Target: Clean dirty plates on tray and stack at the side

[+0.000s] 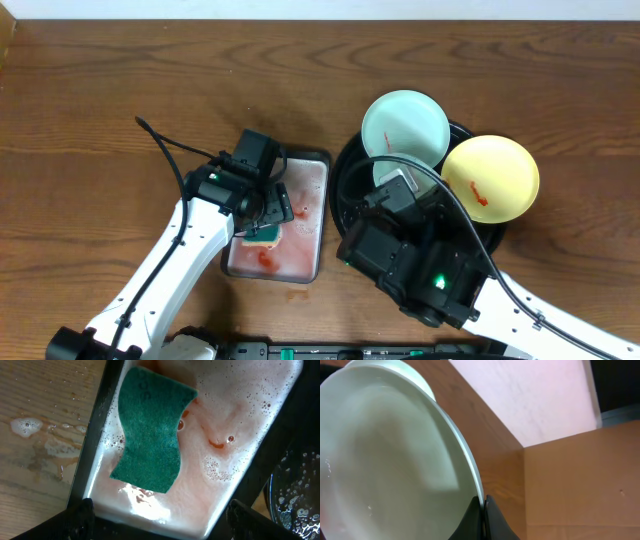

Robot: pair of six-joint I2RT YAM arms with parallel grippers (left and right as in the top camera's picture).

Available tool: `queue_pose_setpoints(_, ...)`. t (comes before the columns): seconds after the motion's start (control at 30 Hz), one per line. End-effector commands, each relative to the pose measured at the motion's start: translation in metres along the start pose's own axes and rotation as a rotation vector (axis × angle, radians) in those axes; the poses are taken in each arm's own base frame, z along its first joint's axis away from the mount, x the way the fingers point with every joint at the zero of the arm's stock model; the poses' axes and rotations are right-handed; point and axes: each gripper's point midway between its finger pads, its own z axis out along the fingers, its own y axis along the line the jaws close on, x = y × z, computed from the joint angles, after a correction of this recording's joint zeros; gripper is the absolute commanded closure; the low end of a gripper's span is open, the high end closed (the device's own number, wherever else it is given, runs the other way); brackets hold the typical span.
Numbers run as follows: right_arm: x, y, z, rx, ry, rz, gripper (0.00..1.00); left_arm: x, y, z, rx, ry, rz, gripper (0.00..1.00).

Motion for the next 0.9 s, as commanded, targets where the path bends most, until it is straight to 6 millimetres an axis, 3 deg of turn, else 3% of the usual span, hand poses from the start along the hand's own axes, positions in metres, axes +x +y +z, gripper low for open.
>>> queue_pose_setpoints(0.0, -0.0091, -0.0142, -0.0054, 0.068, -0.036, 0.009, 0.99, -0.0002, 0.0019, -0.0021, 0.000, -0.006, -0.001, 0.15)
queue_pose_setpoints(0.87, -0.0097, -0.0141, -0.0053, 0.068, -0.038, 0.022, 0.99, -0.0002, 0.0019, -0.0021, 0.000, -0.006, -0.001, 0.15)
